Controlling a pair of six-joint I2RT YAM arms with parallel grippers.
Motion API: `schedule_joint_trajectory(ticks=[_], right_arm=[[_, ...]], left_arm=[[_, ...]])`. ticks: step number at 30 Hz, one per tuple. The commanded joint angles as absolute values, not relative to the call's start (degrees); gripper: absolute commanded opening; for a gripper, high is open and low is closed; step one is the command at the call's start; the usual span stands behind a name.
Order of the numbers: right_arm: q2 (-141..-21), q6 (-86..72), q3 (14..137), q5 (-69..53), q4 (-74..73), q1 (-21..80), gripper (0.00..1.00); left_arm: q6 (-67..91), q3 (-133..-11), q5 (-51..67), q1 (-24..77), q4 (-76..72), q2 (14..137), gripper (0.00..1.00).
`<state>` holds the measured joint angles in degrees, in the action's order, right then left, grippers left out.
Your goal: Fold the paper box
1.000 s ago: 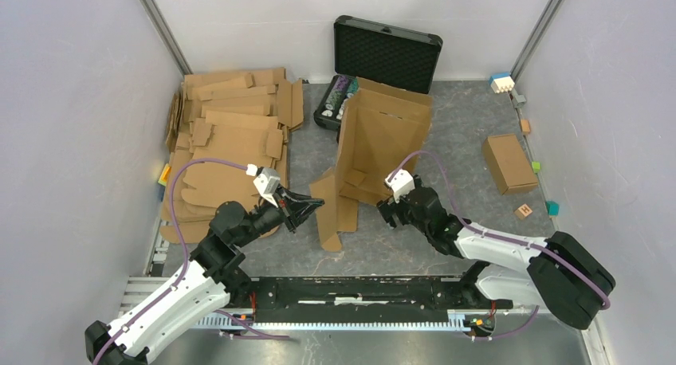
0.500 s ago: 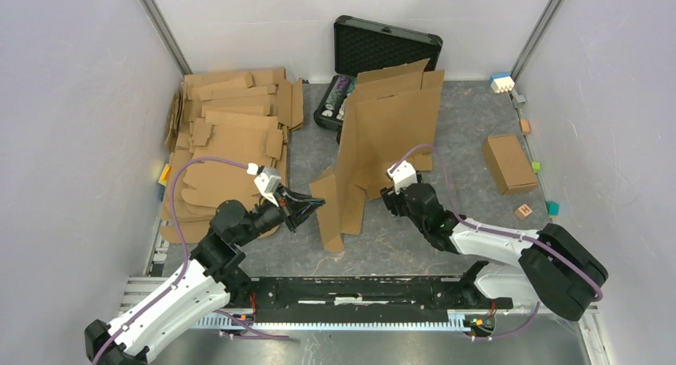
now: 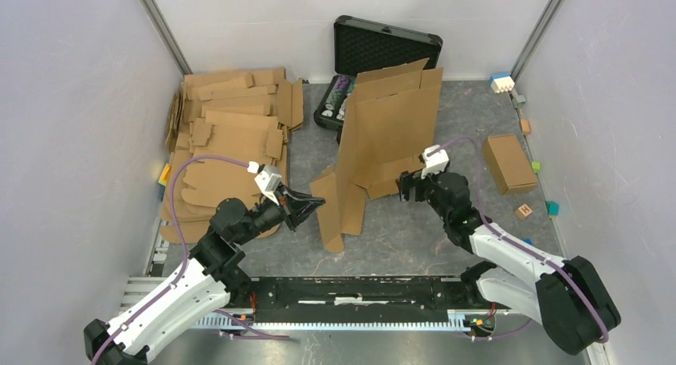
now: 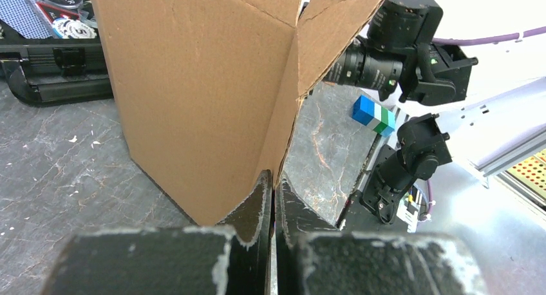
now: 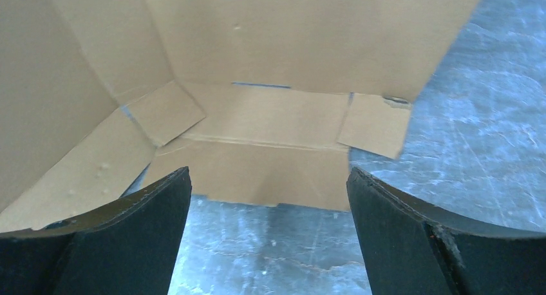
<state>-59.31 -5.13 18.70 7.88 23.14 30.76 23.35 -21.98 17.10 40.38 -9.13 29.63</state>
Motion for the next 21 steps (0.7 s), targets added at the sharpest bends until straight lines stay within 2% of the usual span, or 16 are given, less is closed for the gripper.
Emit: schedule_joint_trajectory(ticks=[1, 5, 9, 16, 21], right_arm=[[-60.3, -9.6, 22.1, 1.6, 27.3, 22.5, 0.95], [-66.4, -15.4, 23.3, -8.8, 36.0, 11.2, 0.97], [-76.1, -25.2, 23.0, -21.8, 57.3, 1.4, 0.98], [-91.4, -18.7, 31.0, -30.0, 74.3, 0.4, 0.98], [-96.8, -18.2, 36.8, -29.9, 76.1, -1.8, 0.98]], left_arm=[[22.6, -23.6, 18.8, 40.9, -6.3, 30.1, 0.02], [22.1, -23.7, 19.1, 40.9, -5.6, 30.9, 0.02], [22.1, -23.4, 18.6, 40.9, -5.6, 31.0, 0.02], [21.9, -24.6, 18.3, 41.0, -4.4, 32.5, 0.02], [21.7, -24.9, 16.3, 41.0, -2.7, 32.2, 0.02]])
